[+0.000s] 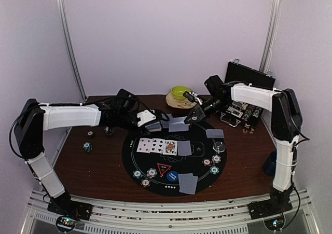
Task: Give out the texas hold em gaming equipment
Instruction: Pick up the poker card from the face-down deck piles, then place the poker card in the community card area.
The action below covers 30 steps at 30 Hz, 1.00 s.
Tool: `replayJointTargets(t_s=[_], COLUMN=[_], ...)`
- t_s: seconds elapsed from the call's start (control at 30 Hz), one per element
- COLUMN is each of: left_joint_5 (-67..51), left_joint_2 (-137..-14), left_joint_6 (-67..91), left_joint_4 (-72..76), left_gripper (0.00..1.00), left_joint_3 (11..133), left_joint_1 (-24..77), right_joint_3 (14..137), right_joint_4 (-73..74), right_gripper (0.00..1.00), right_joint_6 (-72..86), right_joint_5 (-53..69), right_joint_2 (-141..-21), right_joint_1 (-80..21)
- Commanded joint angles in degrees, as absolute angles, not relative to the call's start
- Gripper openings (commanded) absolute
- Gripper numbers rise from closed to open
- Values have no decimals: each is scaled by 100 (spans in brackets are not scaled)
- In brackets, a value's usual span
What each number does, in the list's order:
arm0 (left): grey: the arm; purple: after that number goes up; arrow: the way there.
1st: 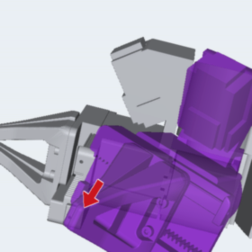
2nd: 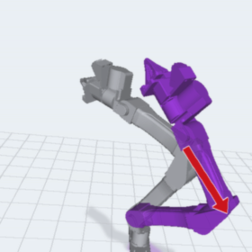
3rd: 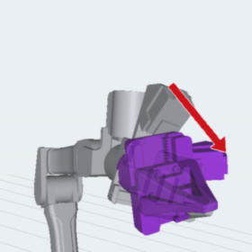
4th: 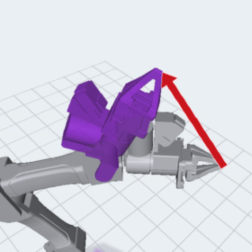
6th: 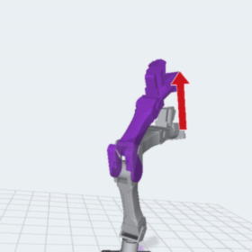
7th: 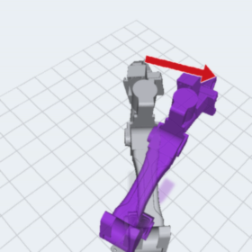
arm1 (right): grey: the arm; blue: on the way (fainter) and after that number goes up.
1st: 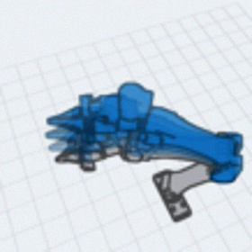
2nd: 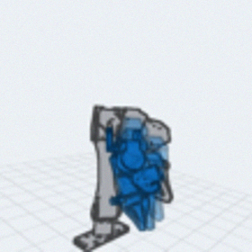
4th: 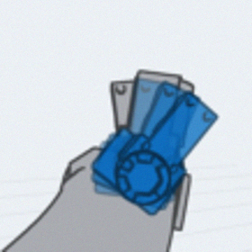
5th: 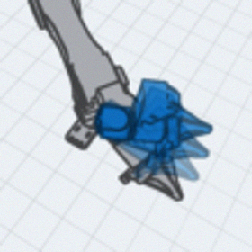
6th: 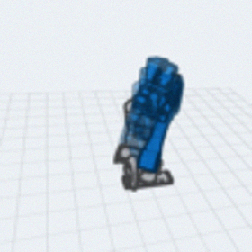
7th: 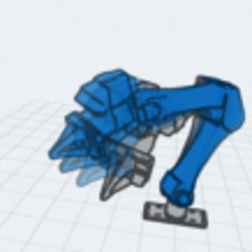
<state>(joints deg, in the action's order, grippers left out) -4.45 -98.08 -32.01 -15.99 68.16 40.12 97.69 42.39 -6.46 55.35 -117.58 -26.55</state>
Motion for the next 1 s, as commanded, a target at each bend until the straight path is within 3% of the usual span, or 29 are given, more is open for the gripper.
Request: replayJointTargets(t_s=[0.0,0.23,0.53,0.63,0.97], left_joint_5=[-350,-233,-195,-180,-221], left_joint_2=[-9898,-10014,-10087,-10099,-10107], left_joint_6=[-3151,-3189,-3190,-3184,-3183], left_joint_4=[-1248,-1292,-1361,-1363,-1336], left_gripper=[10,10,10,10,10], left_joint_3=[6806,6864,6930,6921,6908], left_joint_1=[3927,3866,3844,3841,3846], right_joint_3=[8439,6654,5274,5145,5244], right_joint_4=[2376,895,-137,-189,-53], right_gripper=[0,0,0,0,0], right_joint_6=[582,1250,1510,1478,1351], right_joint_5=[5292,4106,2939,2498,2797], right_joint_2=[-10863,-9586,-9069,-9167,-9579], right_joint_1=[-2358,-2180,-2092,-2091,-2099])
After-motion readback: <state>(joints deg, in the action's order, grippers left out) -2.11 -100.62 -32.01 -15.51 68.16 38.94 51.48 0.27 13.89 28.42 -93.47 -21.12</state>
